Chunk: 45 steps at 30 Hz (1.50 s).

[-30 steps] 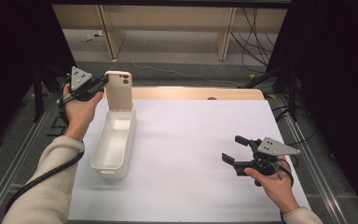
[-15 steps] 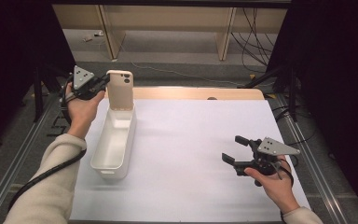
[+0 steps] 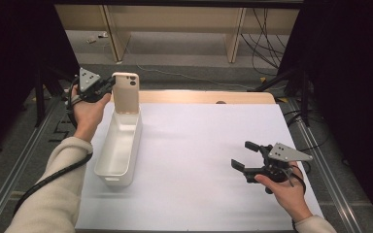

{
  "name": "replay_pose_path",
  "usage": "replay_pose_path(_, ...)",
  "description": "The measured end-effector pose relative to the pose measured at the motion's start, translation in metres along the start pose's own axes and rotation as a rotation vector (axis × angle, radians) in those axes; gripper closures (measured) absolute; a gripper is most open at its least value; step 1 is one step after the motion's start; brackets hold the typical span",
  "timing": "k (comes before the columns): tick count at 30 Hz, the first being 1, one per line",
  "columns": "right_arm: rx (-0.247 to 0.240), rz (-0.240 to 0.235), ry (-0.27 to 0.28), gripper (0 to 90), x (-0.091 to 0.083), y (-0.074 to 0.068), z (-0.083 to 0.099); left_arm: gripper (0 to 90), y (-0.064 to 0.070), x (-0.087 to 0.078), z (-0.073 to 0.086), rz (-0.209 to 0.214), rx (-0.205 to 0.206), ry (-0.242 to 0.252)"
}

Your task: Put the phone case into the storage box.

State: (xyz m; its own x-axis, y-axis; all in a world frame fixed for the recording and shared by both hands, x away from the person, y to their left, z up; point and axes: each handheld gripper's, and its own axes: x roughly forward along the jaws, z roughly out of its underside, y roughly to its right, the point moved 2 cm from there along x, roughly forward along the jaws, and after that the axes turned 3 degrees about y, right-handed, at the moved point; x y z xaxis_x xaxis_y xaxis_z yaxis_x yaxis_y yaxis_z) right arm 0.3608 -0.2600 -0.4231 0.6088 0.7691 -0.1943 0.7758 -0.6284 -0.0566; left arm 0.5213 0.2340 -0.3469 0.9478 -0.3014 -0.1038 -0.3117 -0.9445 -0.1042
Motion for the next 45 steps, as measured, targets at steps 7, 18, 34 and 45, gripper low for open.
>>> replay_pose_path(7, 0.002, 0.000, 0.001, 16.2, 0.000, 0.000, 0.000, 84.2, -0.002, 0.004, 0.004, -0.016, 0.006, -0.014)
replay_pose_path(18, 0.002, -0.001, 0.004, 16.2, 0.000, 0.000, 0.000, 84.2, -0.006, 0.008, 0.010, -0.028, -0.001, -0.026)
replay_pose_path(34, 0.003, -0.003, 0.003, 16.2, 0.000, 0.000, 0.001, 84.1, -0.006, 0.013, 0.018, -0.029, 0.000, -0.047)
replay_pose_path(45, 0.003, -0.003, 0.004, 16.2, 0.000, 0.001, 0.000, 84.0, -0.007, 0.016, 0.023, -0.030, -0.004, -0.059)
